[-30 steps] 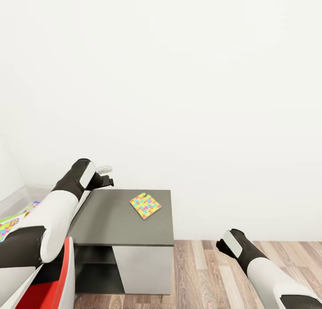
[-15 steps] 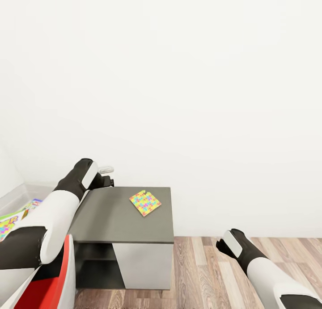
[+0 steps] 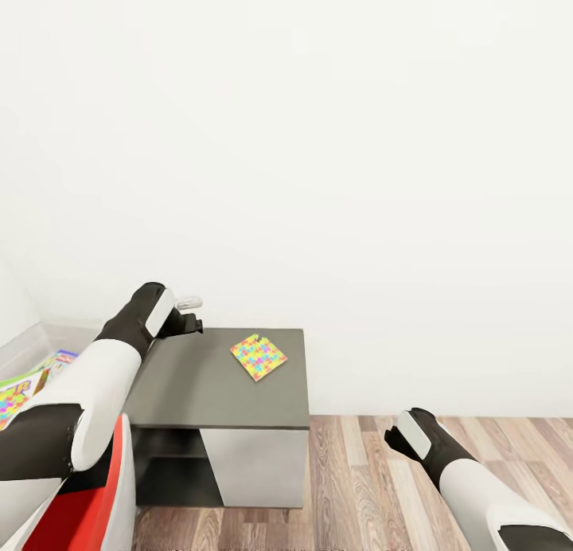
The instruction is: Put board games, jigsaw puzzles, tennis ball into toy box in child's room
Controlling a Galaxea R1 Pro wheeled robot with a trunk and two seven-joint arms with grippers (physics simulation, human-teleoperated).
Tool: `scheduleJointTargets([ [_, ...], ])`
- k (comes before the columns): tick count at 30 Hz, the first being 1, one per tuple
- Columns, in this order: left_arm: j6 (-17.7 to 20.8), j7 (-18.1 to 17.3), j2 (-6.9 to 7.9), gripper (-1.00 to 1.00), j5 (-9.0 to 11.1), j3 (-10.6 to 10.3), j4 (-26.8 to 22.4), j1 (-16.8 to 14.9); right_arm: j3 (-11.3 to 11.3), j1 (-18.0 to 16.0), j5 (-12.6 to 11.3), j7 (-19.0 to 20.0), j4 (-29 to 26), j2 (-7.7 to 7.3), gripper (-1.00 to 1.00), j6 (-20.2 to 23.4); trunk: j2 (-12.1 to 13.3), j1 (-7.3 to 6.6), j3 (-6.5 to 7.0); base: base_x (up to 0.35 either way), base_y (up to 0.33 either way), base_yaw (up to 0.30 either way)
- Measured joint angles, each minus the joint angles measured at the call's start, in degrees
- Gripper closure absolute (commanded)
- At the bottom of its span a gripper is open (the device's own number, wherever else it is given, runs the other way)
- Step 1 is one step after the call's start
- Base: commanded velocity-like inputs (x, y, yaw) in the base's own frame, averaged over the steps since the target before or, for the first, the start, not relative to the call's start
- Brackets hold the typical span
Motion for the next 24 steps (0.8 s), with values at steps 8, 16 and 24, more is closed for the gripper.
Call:
scheduleJointTargets([
  [8, 0.00, 0.02, 0.08, -1.00, -0.05, -0.03, 0.00, 0.00, 0.00, 0.00, 0.00, 0.00, 0.00, 0.00, -1.00, -0.04, 0.00, 0.00, -0.76, 0.000, 0.000, 0.000],
  [16, 0.00, -0.34, 2.37, -1.00, 0.36, 0.23, 0.00, -0.28, -0.06, 0.00, 0.04, 0.00, -0.07, -0.01, -1.00, -0.07, -0.01, 0.00, -1.51, 0.000, 0.000, 0.000],
  [24, -0.02, -2.88, 4.61, -1.00, 1.43, 0.56, 0.46, -2.97, -0.16, -0.08, -0.10, 0.16, -1.32, -0.76, -1.00, 0.82, -0.01, 0.00, -2.27, 0.000, 0.000, 0.000],
])
